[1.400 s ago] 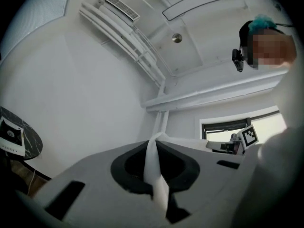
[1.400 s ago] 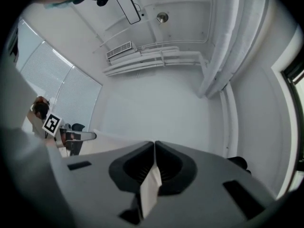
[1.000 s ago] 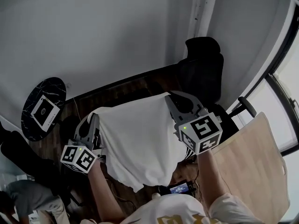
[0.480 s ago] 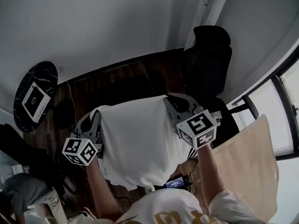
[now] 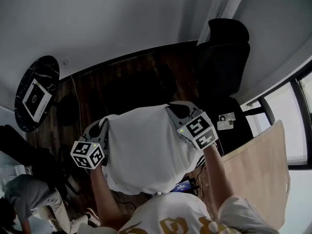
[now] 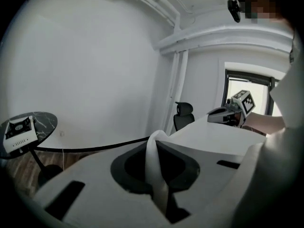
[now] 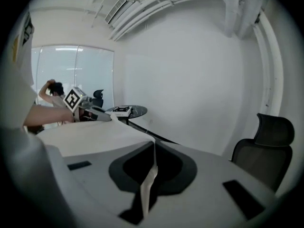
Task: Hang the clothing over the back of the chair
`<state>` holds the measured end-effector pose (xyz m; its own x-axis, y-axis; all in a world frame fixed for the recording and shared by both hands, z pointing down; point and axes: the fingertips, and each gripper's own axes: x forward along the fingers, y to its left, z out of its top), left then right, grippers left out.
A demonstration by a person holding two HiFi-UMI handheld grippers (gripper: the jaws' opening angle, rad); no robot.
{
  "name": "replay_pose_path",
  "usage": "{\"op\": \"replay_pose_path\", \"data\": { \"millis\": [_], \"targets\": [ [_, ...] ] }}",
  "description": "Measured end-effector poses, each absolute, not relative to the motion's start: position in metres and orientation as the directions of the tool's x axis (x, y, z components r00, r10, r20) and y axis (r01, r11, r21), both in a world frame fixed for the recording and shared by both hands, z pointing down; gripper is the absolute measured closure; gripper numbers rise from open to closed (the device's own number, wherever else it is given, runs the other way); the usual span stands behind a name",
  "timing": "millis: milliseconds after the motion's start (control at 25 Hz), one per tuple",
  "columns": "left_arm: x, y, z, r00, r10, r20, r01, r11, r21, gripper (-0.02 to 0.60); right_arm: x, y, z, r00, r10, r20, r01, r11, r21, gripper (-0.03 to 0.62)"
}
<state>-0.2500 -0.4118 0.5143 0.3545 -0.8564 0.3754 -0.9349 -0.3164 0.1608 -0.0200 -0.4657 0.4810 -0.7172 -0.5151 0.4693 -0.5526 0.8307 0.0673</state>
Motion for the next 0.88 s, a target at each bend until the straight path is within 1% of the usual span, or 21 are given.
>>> {"op": "replay_pose_path", "data": {
  "millis": [160, 240, 360, 520, 640, 880],
  "targets": [
    [-0.247, -0.408, 0.539, 0.334, -0.808, 0.486, -0.934, -0.354, 0.054, 0.548, -0.028, -0.459, 0.506, -0.669, -0.469, 0.577, -0.42, 0.879, 0.227, 0.577],
    [-0.244, -0.406, 0.551, 0.321, -0.784, 0.531, -0.929, -0.369, 0.017, 0.548, -0.03, -0.456, 0.517, -0.645, -0.451, 0.617, -0.359, 0.891, 0.277, 0.577],
    [-0.24, -0.402, 0.569, 0.305, -0.746, 0.592, -0.915, -0.402, -0.036, 0.548, -0.035, -0.453, 0.527, -0.641, -0.432, 0.635, -0.312, 0.902, 0.299, 0.577],
    [-0.234, -0.394, 0.594, 0.279, -0.68, 0.678, -0.866, -0.483, -0.127, 0.548, -0.039, -0.447, 0.545, -0.619, -0.407, 0.672, -0.227, 0.912, 0.343, 0.577],
    [-0.227, -0.386, 0.615, 0.279, -0.627, 0.727, -0.843, -0.523, -0.128, 0.548, -0.037, -0.441, 0.563, -0.595, -0.372, 0.713, -0.171, 0.925, 0.34, 0.577],
    [-0.21, -0.375, 0.641, 0.286, -0.505, 0.814, -0.75, -0.647, -0.137, 0.548, -0.045, -0.429, 0.574, -0.62, -0.303, 0.724, -0.14, 0.95, 0.278, 0.577]
  ]
}}
